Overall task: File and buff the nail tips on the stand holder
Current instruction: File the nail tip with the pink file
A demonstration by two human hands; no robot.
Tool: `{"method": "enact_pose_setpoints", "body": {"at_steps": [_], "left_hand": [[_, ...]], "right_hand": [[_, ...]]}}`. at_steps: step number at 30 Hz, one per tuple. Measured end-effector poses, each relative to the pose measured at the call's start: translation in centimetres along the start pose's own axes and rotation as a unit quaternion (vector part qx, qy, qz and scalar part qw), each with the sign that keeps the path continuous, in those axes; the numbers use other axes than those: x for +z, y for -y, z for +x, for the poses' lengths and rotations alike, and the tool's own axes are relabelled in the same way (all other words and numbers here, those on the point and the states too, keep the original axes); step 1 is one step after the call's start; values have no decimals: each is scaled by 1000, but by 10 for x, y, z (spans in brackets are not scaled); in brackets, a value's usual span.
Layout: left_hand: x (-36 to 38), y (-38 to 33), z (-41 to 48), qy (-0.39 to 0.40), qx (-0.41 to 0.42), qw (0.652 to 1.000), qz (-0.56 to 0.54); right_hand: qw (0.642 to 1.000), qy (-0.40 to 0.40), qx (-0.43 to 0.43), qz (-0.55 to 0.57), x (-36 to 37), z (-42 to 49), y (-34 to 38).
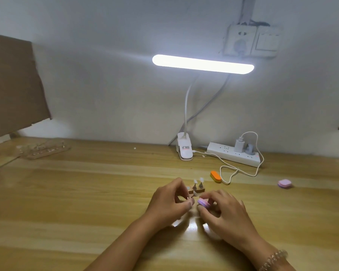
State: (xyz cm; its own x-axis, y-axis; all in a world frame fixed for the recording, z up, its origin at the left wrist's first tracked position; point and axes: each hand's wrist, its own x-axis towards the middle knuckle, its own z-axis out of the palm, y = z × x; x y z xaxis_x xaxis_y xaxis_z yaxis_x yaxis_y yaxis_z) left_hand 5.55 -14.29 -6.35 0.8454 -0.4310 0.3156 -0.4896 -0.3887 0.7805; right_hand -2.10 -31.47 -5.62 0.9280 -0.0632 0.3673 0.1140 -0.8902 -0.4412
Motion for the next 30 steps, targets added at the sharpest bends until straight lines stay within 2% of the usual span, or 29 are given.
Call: {"method": "enact_pose_setpoints", "body": {"at_steps": [9,12,17,22,25,28,30], "left_hand": [[-2,0,0,25,7,999,-44],[-2,-1,0,24,21,999,-17],[-2,-3,0,28,15,999,-13],[-2,-2,0,39,-4,999,-3],[-2,-1,1,45,-13,999,10],[-2,0,2,51,-8,999,17],[-1,1,1,64,1,998,22]], "right_hand": [[999,26,-47,9,-6,-6,4],[998,50,-39,1,-10,-6,4],[991,116,7,64,-16,-4,1],[985,0,50,165,-9,-3,1],[979,6,30,201,-1,-2,6],[985,-41,43,159,1,1,1],[993,-57,17,103,1,0,0]]}}
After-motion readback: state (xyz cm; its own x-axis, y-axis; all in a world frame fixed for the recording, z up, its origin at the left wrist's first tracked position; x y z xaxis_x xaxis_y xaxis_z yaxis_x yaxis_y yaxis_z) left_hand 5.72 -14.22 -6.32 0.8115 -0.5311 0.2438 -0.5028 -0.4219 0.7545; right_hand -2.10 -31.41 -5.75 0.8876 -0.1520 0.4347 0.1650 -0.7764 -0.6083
